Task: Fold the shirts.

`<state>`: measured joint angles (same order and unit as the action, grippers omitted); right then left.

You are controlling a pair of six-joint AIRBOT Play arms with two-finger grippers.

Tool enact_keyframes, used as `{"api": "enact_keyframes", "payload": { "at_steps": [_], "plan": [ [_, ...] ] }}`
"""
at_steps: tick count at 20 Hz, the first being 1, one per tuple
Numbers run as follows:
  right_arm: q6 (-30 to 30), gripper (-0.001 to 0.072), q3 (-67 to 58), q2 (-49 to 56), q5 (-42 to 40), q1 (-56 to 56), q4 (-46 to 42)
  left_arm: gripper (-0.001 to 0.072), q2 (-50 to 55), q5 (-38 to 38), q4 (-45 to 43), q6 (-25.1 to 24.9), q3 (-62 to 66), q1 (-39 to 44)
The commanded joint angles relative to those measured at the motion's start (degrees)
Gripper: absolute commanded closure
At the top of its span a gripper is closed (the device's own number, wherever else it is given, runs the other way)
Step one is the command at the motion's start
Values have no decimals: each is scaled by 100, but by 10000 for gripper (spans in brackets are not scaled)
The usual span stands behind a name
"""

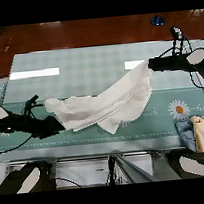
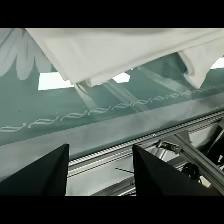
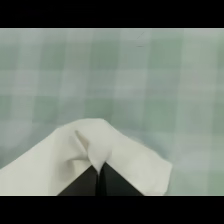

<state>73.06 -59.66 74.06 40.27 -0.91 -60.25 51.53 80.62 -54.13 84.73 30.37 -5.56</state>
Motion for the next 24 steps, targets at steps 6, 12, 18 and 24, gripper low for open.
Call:
{"api": "enact_keyframes", "payload": {
  "at_steps": [6,12,18,24],
  "plan": [
    [-13,687,4,4,348,2,-31,153,1436,-1377,385,-175,-190,765],
    [-9,687,4,4,358,2,-26,154,2009,-2315,907,-282,-186,1180],
    [-7,687,4,4,623,2,-26,543,2371,-2557,962,-352,120,1338],
    [-11,687,2,-85,601,2,-79,688,2275,-1816,960,-1023,717,1331]
  ]
}}
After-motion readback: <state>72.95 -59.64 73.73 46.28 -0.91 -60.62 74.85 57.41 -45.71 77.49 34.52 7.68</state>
